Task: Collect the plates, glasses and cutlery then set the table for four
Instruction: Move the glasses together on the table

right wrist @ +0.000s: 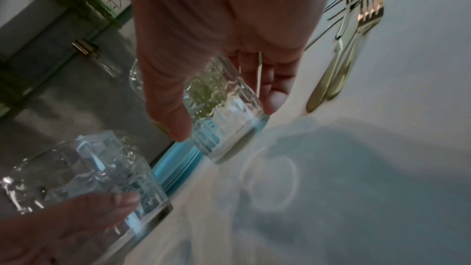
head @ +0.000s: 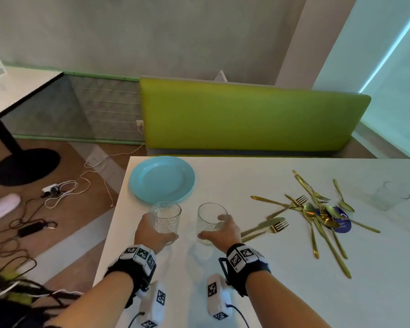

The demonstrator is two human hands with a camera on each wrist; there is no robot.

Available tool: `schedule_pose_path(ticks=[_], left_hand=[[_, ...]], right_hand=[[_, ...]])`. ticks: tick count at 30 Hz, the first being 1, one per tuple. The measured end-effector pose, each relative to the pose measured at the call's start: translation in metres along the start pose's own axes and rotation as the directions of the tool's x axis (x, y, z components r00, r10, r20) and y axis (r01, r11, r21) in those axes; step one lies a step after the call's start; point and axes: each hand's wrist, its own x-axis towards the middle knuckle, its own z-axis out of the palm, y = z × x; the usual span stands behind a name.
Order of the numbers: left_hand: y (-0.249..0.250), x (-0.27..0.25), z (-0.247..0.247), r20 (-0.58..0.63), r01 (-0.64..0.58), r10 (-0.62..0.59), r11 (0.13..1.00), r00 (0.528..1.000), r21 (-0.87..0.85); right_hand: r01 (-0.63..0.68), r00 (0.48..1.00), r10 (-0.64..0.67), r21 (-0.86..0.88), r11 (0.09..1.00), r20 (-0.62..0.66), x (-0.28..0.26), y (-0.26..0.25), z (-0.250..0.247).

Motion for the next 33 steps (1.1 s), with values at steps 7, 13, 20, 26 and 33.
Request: schedule_pose_path(ticks=[7, 13, 20, 26, 33], left_hand=[[-0.029, 0.018, -0.014, -0.03, 0.03, -0.029, 0.999, 0.999, 0.024], [-0.036, 0.036, -0.018, -0.017, -0.016, 0.017, 0.999, 1.0, 0.044], [-0.039, 0.057, -0.017, -0.017, -0.034, 0.036, 0.994, 0.999, 0.105], [-0.039, 0.066, -0.018, -0.021, -0.047, 0.049, 0.995, 0.999, 0.087], [-0.034, 0.069, -0.02, -0.015, -0.057, 0.058, 0.996, 0.998, 0.072]], right_hand=[[-0.011, 0.999, 0.012, -0.035, 0.999, 0.043, 0.007, -0.01, 0.037], [0.02, 0.999, -0.019, -0.025, 0.999, 0.041, 0.017, -0.021, 0.055], [0.031, 0.998, -0.03, -0.023, 0.999, 0.046, 0.027, -0.031, 0.071], [0.041, 0.999, -0.04, -0.025, 0.999, 0.027, 0.036, -0.035, 0.082], [0.057, 0.998, -0.055, -0.036, 0.998, 0.035, 0.048, -0.038, 0.085]])
